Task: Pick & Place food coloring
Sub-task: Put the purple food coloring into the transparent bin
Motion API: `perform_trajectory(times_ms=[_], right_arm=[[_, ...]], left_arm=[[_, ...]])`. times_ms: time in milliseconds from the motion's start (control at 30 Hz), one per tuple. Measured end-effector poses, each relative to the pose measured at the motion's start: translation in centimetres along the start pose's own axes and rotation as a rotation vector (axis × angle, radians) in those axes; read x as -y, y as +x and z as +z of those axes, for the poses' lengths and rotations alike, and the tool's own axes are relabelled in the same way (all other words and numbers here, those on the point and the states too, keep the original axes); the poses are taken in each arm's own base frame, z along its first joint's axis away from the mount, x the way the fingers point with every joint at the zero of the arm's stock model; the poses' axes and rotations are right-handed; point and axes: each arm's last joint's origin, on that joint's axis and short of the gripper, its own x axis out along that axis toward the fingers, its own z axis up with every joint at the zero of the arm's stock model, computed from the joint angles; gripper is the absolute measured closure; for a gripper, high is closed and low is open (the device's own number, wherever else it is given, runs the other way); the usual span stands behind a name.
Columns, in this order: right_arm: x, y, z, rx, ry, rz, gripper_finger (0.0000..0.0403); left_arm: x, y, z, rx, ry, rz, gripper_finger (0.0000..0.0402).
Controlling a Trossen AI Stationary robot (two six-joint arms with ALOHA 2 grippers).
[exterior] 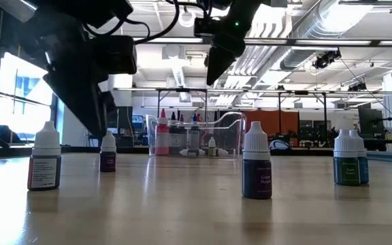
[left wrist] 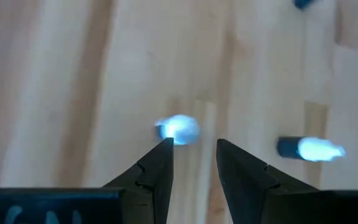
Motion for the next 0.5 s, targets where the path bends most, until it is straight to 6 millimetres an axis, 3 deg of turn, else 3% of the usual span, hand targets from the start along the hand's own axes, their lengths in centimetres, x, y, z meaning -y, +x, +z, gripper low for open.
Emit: perform_trajectory(times_ms=[500], right_arm=[[-0.2, 0.0, -0.1, 0.003, 0.071, 0.067, 0.0274]], left_arm=[[0.3, 2.8, -0.7, 0.010, 0.044, 0.117, 0.0280]])
